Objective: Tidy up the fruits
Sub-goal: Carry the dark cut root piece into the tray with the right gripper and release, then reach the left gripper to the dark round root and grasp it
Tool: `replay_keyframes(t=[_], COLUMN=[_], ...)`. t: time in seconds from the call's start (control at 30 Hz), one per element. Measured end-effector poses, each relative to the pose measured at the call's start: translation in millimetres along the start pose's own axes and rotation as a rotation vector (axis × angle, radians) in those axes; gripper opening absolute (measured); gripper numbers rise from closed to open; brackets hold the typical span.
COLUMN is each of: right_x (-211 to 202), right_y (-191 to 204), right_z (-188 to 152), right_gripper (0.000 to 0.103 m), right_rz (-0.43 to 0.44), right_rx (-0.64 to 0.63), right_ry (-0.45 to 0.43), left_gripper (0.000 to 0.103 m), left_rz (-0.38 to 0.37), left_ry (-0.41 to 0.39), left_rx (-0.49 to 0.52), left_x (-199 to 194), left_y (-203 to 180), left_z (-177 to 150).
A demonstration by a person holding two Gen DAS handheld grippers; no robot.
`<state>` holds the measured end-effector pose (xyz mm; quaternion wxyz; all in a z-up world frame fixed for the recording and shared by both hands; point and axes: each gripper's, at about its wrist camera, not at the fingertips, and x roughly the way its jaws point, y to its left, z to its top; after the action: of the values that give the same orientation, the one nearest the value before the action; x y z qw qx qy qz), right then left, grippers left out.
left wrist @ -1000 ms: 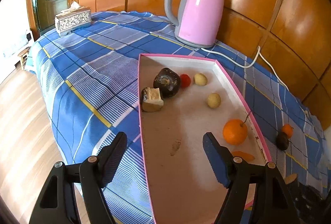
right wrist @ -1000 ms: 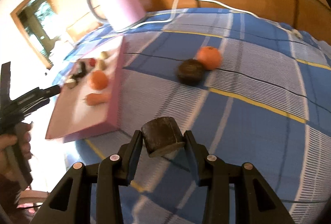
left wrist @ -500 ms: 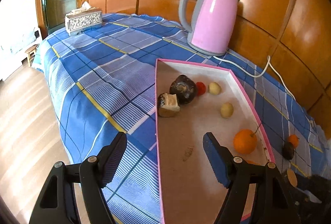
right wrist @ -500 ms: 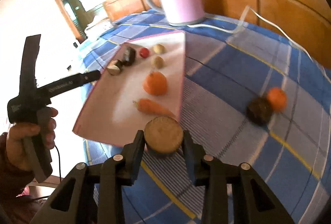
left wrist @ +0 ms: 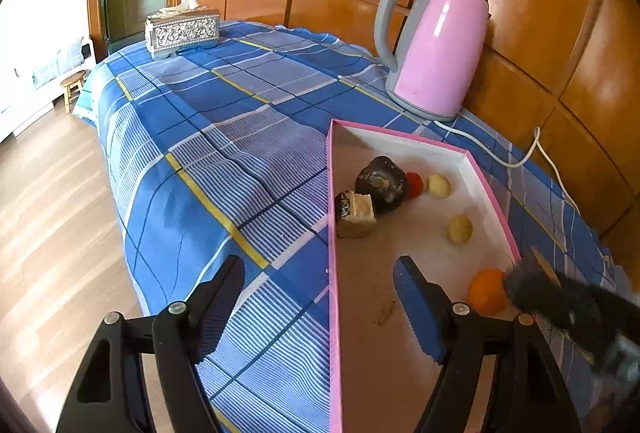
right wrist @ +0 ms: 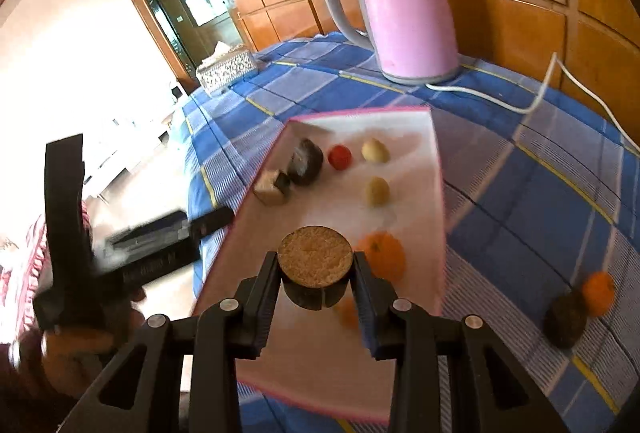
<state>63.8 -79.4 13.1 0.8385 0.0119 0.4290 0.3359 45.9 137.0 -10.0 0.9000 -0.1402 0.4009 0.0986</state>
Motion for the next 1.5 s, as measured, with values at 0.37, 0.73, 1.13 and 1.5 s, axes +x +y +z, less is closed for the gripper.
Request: replay_keyframes(t=[0.37, 0.73, 1.13, 1.5], right_x=[17, -21, -48, -68], right_y=[-6, -7, -16, -44], right_z=[16, -21, -52, -72], right_gripper=[0.05, 0.05, 0.054, 0.054], right_rz=[-0.038, -0.189, -0.334, -0.414], right_rx=[0.074, 0.039, 0.054, 0.157], right_ry=[-0.03, -0.094, -0.136, -0.166], left_gripper=[0.077, 0.077, 0.077, 0.077], left_rz=[-0.01, -0.039, -0.071, -0.105], left_ry=[0.003, -0.008, -0.009, 0.002], left_rx=[0.02, 0.072, 0.126, 0.183], left_x=[-1, -10, -16, -19], left_y=[-6, -23, -39, -54], left_z=[-3, -9, -16, -23])
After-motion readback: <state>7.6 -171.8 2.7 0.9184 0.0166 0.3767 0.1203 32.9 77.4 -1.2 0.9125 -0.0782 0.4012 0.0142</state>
